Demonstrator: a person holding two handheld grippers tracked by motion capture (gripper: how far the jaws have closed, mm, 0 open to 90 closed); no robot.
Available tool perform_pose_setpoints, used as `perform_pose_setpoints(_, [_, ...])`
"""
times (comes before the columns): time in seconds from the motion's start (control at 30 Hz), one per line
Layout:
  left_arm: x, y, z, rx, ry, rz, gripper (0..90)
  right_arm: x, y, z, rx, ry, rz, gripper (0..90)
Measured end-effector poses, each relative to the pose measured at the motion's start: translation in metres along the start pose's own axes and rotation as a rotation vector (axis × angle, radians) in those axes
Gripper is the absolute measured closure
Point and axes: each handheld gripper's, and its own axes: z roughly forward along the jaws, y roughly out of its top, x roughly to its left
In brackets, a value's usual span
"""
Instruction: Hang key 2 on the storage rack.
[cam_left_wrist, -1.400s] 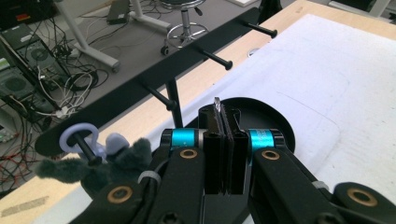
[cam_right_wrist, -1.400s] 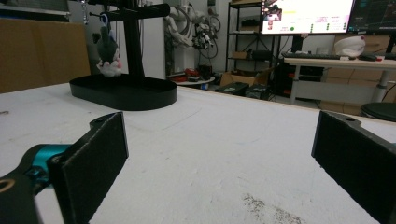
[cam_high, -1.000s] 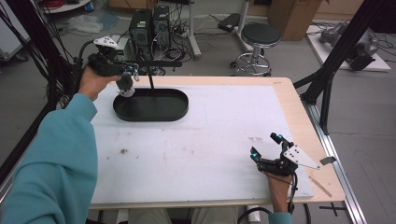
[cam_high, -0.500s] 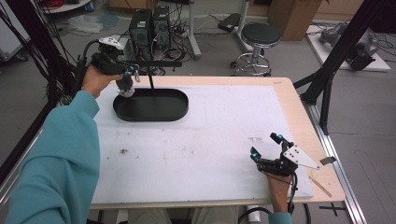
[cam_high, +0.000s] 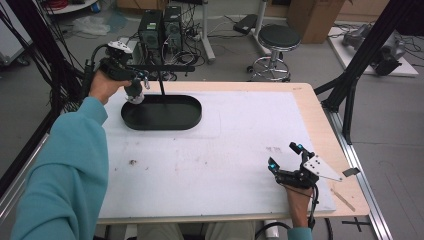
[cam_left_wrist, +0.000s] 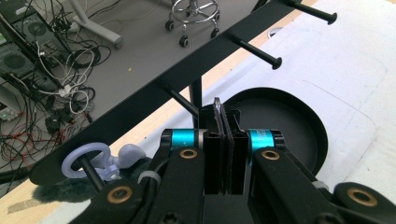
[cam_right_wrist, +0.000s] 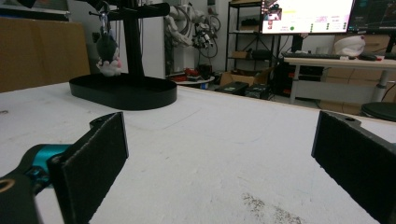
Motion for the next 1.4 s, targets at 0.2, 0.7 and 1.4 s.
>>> perform_pose_setpoints(0.2, [0.004, -0.001, 0.001, 0.009, 0.005, 0.0, 88.2, 0.0, 0.0, 0.0, -0.001, 0.0, -0.001, 2.9])
perform_pose_setpoints(0.7, [0.008, -0.002, 0.004, -0.004, 0.009, 0.002, 88.1, 0.0, 0.0, 0.0, -0.001, -0.001, -0.003, 2.9])
perform_pose_setpoints(1.4, [0.016, 0.002, 0.01, 0.0, -0.006, 0.011, 88.1, 0.0, 0.0, 0.0, 0.003, -0.003, -0.004, 2.9])
